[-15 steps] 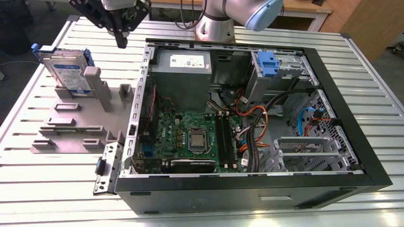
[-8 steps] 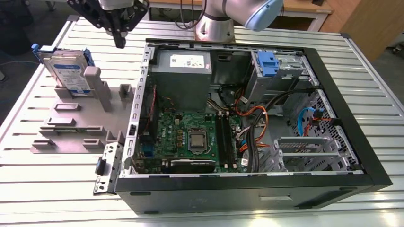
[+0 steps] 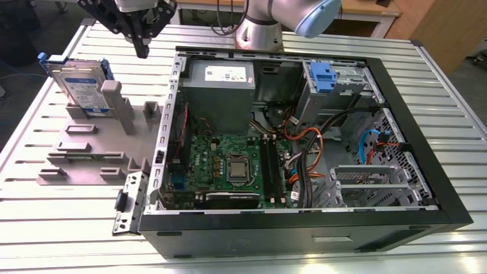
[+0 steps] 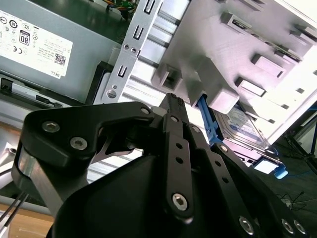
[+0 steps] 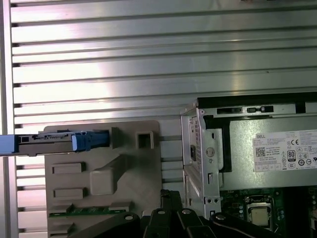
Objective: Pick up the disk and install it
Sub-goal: 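Reach for the disk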
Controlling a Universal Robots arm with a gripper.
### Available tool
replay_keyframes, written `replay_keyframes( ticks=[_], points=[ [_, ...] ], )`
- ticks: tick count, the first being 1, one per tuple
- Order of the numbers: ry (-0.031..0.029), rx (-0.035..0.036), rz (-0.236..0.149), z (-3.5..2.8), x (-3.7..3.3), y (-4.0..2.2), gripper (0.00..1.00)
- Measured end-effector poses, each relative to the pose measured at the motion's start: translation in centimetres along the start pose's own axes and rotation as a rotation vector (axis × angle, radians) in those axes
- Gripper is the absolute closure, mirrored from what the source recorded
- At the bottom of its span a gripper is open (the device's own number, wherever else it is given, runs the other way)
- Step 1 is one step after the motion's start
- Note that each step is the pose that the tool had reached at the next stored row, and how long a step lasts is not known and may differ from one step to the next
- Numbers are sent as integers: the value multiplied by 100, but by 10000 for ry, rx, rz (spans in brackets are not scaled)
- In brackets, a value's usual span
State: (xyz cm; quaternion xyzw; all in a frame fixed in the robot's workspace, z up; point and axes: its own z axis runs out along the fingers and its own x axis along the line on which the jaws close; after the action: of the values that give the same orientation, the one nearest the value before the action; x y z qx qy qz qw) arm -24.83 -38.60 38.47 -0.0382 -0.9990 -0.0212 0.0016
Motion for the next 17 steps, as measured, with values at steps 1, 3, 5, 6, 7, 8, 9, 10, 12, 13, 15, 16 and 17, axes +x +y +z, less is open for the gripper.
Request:
replay_keyframes(
  ticks=[1, 3, 5, 6, 7, 8, 9, 10, 12, 13, 15, 16, 17],
  points=[
    [0, 0, 0, 0, 4, 0, 89],
    [0, 0, 0, 1, 12, -1, 89],
    [0, 0, 0, 2, 21, -2, 89],
    [1, 1, 1, 1, 27, -2, 89],
    [1, 1, 0, 2, 33, -3, 89],
    [1, 0, 0, 3, 40, -3, 89],
    [2, 0, 0, 3, 46, -4, 89],
    [2, 0, 1, 4, 52, -4, 89],
    [4, 0, 1, 4, 62, -5, 89],
    [5, 1, 0, 4, 68, -6, 89],
    [4, 0, 0, 5, 79, -6, 89],
    [5, 1, 0, 6, 85, -7, 89],
    [5, 0, 1, 6, 89, -7, 89]
  ],
)
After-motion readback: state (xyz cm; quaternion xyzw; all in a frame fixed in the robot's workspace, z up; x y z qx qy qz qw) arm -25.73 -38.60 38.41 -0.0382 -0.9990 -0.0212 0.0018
